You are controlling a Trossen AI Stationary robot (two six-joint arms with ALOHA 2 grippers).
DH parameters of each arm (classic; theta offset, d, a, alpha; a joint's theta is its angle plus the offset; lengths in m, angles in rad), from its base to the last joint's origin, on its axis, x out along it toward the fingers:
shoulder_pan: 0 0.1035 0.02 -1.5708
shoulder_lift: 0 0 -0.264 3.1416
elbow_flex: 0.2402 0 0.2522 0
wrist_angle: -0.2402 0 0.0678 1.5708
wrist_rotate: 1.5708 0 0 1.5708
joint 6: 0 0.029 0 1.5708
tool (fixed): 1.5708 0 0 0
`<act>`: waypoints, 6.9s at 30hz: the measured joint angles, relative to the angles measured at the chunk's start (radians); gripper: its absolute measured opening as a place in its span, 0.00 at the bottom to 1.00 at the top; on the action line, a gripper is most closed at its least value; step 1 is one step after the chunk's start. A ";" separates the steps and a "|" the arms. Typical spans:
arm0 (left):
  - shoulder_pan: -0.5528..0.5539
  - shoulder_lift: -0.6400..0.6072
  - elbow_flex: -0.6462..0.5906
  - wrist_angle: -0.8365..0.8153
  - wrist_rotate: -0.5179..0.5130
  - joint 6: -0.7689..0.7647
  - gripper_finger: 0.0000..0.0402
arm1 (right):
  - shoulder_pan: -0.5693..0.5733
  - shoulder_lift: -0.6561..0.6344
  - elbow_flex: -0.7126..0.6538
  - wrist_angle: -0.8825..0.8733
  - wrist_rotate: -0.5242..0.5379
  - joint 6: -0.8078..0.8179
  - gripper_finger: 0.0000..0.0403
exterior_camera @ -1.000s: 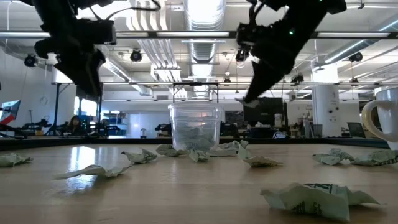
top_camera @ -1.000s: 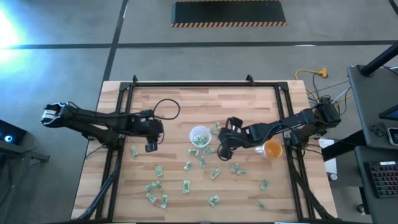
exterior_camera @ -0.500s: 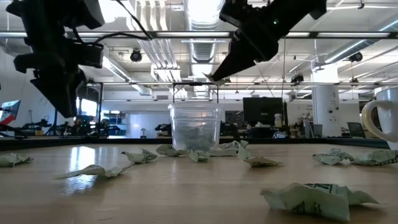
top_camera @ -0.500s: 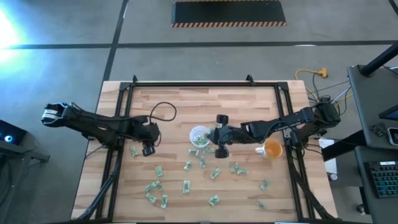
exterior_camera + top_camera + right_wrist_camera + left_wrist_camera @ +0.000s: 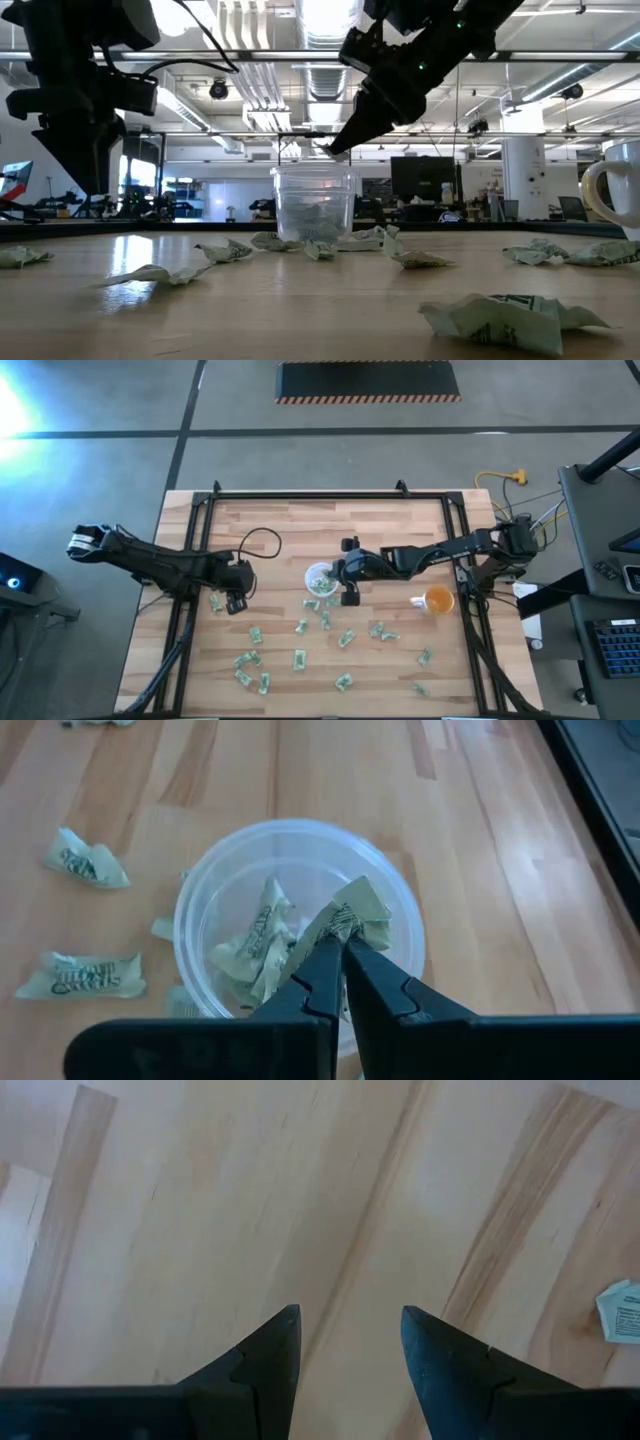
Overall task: Pick and place Stevia / Truvia into bins
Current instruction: Put the light green stevia packet into the transparent container
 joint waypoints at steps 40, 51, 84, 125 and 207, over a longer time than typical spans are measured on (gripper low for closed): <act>-0.011 0.086 -0.055 -0.192 0.178 -0.136 0.39 | 0.031 -0.047 0.000 0.020 -0.072 -0.067 0.27; -0.029 0.268 -0.052 -0.199 0.292 0.006 0.39 | 0.031 -0.047 0.000 0.020 -0.072 -0.065 0.25; -0.058 0.365 0.071 0.018 0.030 0.133 0.39 | 0.031 -0.047 0.000 0.019 -0.071 -0.063 0.23; -0.058 0.490 0.108 -0.071 0.042 0.327 0.39 | 0.030 -0.047 0.000 0.013 -0.071 -0.051 0.20; 0.143 0.539 0.300 0.866 0.041 0.970 0.13 | 0.126 -0.242 -0.081 -0.612 0.266 0.681 0.15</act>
